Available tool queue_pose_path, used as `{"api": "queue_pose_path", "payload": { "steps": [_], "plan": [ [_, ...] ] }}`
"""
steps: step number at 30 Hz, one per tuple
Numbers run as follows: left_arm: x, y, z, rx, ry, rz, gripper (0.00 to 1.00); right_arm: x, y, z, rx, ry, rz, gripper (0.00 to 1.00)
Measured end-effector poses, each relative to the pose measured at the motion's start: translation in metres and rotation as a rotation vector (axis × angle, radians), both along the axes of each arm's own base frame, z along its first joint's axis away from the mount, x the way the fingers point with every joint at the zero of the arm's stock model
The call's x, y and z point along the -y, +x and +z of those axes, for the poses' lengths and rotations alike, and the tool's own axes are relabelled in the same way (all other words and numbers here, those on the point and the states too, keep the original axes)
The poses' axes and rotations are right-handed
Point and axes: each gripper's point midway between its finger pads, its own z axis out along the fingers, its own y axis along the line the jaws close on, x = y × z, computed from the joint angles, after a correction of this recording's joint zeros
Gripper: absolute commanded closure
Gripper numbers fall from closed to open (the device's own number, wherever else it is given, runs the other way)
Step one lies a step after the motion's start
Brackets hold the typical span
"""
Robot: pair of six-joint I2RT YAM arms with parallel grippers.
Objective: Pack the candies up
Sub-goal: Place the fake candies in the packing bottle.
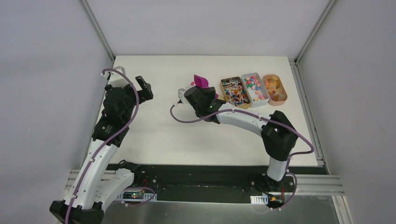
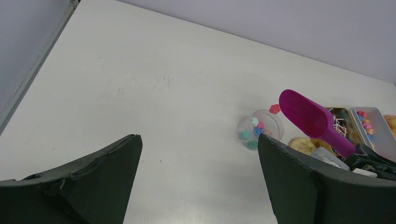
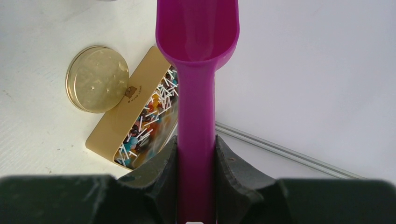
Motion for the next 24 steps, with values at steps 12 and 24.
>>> {"api": "queue_pose_path", "payload": {
  "steps": [12, 24],
  "plan": [
    [-0.004, 0.0, 0.0, 0.003, 0.003, 0.019, 0.01, -0.001, -0.01, -0.018, -0.012, -0.049, 0.034, 1.0],
    [0.0, 0.0, -0.001, 0.003, -0.021, 0.01, 0.07, 0.004, -0.027, 0.024, -0.027, 0.248, 0.023, 1.0]
  ]
}}
